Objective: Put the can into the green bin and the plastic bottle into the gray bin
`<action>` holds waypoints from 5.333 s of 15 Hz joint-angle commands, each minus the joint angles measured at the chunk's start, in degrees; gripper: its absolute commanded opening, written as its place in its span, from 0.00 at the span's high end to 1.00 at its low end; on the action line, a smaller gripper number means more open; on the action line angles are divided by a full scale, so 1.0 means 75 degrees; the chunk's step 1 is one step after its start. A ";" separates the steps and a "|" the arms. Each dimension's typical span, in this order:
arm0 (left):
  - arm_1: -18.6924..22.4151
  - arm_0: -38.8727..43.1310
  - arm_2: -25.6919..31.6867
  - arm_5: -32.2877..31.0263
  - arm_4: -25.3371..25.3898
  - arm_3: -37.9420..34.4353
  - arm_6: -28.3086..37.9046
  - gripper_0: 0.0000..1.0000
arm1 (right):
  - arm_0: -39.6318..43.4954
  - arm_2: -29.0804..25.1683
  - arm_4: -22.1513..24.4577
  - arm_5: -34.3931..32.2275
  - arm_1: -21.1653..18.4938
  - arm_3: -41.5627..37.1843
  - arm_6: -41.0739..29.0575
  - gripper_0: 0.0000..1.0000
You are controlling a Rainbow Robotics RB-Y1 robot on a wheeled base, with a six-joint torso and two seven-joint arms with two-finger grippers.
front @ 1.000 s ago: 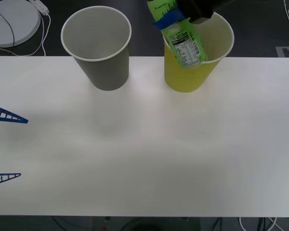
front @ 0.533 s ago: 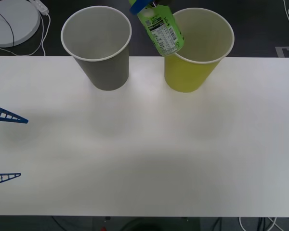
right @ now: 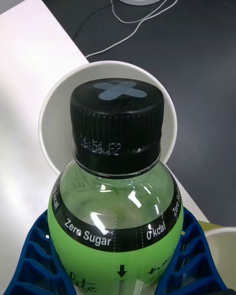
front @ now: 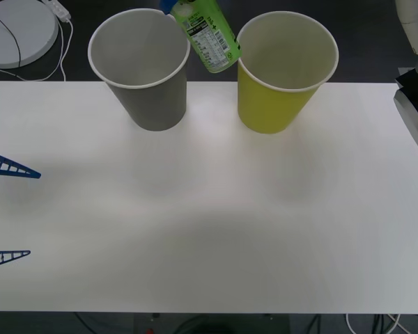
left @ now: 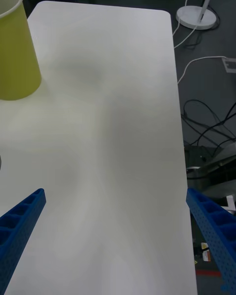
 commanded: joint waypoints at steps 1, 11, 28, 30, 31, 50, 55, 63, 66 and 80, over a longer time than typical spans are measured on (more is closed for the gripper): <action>0.0000 0.0000 0.0000 0.0000 0.0000 0.0000 0.0000 0.00 | -0.0295 0.0000 0.0355 0.0072 0.0408 0.0577 0.0000 1.00; 0.0000 0.0000 0.0000 0.0000 0.0000 0.0000 0.0000 0.00 | -0.0927 0.0000 0.1351 0.0693 0.1451 0.1995 -0.0035 1.00; 0.0000 0.0000 0.0000 0.0000 0.0000 0.0000 0.0000 0.00 | -0.1431 0.0140 0.1855 0.2017 0.2131 0.3565 -0.0094 1.00; 0.0000 0.0000 0.0000 0.0000 0.0000 0.0000 0.0000 0.00 | -0.1537 0.0152 0.1902 0.2087 0.2201 0.3752 -0.0094 1.00; 0.0000 0.0000 0.0000 0.0000 0.0000 0.0000 0.0000 0.00 | -0.1560 0.0152 0.1891 0.2087 0.2224 0.3788 -0.0094 1.00; 0.0000 0.0000 0.0000 0.0000 0.0000 0.0000 0.0000 0.00 | -0.1607 0.0152 0.1832 0.2134 0.2224 0.3799 0.0082 0.00; 0.0000 0.0000 0.0000 0.0000 0.0000 0.0000 0.0000 0.00 | -0.1595 0.0105 0.1492 0.2134 0.2060 0.3799 0.0633 0.00; 0.0000 0.0000 0.0000 0.0000 0.0000 0.0000 0.0000 0.00 | -0.0998 0.0105 0.0660 0.1466 0.1404 0.2358 0.0984 0.00; 0.0000 0.0000 0.0000 0.0000 0.0000 0.0000 0.0000 0.00 | -0.0740 0.0105 0.0566 0.1220 0.1205 0.1725 0.0996 0.00; 0.0000 0.0000 0.0000 0.0000 0.0000 0.0000 0.0000 0.00 | 0.0678 0.0175 -0.0512 0.0670 -0.0108 -0.1298 0.0984 0.00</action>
